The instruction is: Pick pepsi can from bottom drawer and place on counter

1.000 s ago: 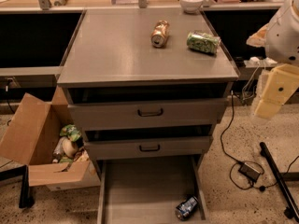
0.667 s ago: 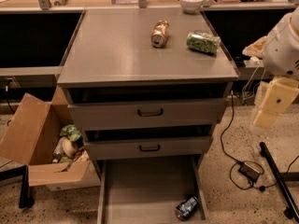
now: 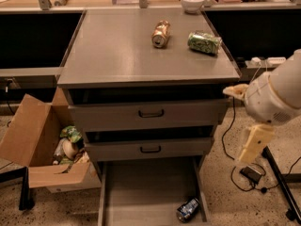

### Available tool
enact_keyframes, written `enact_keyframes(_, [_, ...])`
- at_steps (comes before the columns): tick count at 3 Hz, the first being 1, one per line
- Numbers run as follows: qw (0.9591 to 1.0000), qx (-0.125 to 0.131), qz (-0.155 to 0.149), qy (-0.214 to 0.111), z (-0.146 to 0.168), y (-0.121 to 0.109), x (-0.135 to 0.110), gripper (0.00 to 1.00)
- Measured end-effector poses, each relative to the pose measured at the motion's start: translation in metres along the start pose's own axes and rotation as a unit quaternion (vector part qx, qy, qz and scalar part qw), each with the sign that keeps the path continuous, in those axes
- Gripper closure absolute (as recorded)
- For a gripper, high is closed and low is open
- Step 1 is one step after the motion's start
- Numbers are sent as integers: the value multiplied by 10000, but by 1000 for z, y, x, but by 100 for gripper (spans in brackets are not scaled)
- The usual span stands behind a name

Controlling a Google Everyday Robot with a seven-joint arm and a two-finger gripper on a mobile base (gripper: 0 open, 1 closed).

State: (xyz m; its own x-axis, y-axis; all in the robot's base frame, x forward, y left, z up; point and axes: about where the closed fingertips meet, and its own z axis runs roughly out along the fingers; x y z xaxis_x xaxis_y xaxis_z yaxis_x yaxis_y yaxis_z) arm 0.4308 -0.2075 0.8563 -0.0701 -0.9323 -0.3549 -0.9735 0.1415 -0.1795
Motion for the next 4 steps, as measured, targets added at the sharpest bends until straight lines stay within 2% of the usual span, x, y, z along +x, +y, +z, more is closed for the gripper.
enact_keyframes(1, [9984,-427,-94,-370,72,20,14,0])
enact_keyframes(2, [9984,-427,-94,-370,72,20,14,0])
enact_keyframes(3, [9983,-438,-109,-367,90,18,28,0])
enact_keyframes(4, [9975,-588,-253,-298,130,19,64,0])
